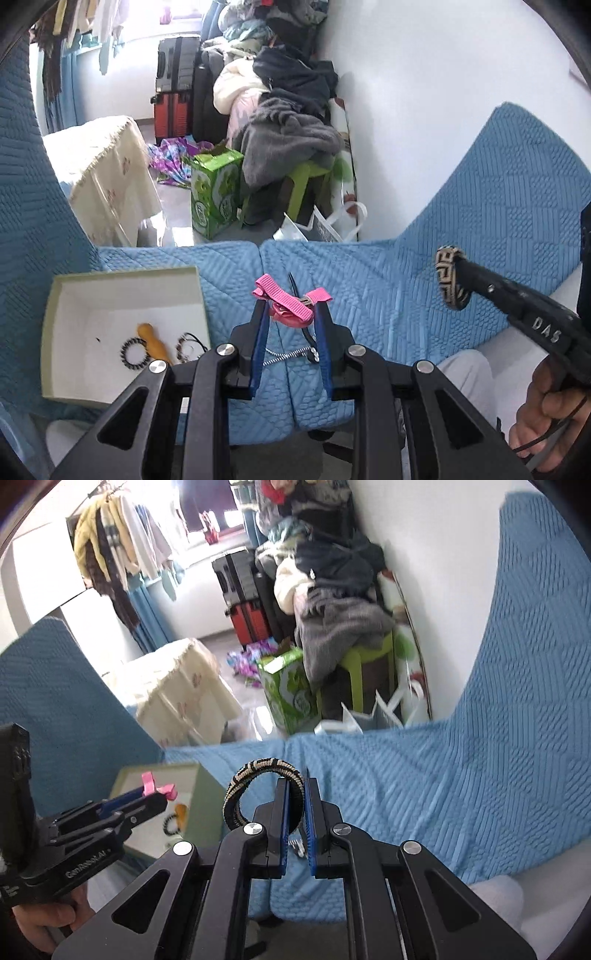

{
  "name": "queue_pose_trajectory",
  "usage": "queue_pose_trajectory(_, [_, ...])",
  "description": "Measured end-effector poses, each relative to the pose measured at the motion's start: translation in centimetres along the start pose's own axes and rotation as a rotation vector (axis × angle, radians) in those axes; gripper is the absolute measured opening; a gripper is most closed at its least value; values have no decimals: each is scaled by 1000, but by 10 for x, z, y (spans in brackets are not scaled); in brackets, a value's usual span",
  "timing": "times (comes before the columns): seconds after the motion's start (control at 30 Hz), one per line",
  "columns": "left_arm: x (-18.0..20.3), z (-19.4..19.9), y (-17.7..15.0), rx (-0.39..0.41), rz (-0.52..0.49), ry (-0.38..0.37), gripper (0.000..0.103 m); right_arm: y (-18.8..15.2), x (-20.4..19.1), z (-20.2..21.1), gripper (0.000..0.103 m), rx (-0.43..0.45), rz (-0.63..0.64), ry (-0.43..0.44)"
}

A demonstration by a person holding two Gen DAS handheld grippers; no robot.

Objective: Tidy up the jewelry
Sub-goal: 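Lift the clip and bangle and carry both grippers over the green box, then open both grippers to drop the clip and bangle into the box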

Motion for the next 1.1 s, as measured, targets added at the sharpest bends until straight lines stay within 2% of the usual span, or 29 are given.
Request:
queue_pose_trajectory(0.23, [-38, 20, 21, 53, 35, 40, 24, 26, -37, -3, 6, 38, 42, 53])
queue_pose_trajectory(0.4, [-74, 29, 24, 87, 48, 69, 24, 30, -72, -16, 6, 52, 74, 142])
queue_pose_trajectory(0.5, [-95, 24, 20, 82, 72, 79, 24, 24, -93, -31, 6, 35, 101, 178])
queue_pose_trajectory(0.7, [-137, 8, 1, 67, 107, 93, 24, -2, -126, -77, 6, -52, 144, 206])
queue_pose_trajectory(0.93, [-181, -20, -21, 55, 140, 106, 24, -40, -141, -126, 6, -151, 170, 197])
queue_pose_trajectory(1.1, [-194, -48, -33, 5, 142, 90, 24, -57, -141, -154, 7, -204, 178, 170])
Point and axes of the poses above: each gripper's, at about its wrist camera, not at the fingertips, and z roughly against the way its jaws point, x to its right, y to its top, the point moved 2 cm from there along -z, roughly the way its jaws point, and after that the axes turned 11 degrees about y, right-handed, at the moved point
